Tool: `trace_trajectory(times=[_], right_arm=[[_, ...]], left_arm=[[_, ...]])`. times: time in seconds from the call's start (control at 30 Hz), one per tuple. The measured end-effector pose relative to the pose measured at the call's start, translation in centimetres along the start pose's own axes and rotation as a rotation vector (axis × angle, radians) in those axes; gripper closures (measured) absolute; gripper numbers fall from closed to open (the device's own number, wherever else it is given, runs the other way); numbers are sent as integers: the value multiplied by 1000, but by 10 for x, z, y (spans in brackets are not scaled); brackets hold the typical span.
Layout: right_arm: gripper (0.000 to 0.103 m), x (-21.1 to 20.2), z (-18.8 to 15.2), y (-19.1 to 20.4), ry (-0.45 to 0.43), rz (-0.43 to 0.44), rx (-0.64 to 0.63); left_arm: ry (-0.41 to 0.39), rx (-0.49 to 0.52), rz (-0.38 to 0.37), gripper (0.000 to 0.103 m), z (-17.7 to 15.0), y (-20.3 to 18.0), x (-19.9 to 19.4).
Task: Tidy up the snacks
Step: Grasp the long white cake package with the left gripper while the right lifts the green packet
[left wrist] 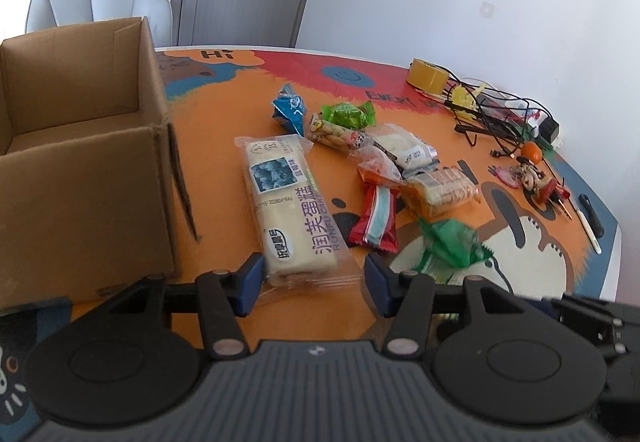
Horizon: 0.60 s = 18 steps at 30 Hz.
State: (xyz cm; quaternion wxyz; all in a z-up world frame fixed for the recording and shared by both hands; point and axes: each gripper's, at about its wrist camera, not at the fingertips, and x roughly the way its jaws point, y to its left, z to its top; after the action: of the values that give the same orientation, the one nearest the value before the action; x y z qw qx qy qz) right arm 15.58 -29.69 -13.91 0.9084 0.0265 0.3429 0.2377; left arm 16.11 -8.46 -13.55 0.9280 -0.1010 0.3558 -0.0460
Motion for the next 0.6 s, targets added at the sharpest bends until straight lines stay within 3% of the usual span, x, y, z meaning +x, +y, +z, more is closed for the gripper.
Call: trace_trajectory(times=[0.03,0.2,0.3,0.37,0.43,0.6], right_arm=[[41,0,0,-1,-3,-14,7],[41,-1,1,-5,-4,-80,40],[38,-2,3,-8,6,-110,58],[38,-3,3,-10,1,-125,63],[35,-2,3,-11,0,-126,64],[27,4,3,-6,-2,-125,32]], left_arm=[[8,6,-1,62,-1,0,-1],[30,20,12,64,-5,-1,-6],[23,6,22,53,-2,-1,-9],[6,0,16,28,1,-3,-11],[-16,-2,18,17,3,-5,-11],[-26,-29,60,17,8,-9,3]])
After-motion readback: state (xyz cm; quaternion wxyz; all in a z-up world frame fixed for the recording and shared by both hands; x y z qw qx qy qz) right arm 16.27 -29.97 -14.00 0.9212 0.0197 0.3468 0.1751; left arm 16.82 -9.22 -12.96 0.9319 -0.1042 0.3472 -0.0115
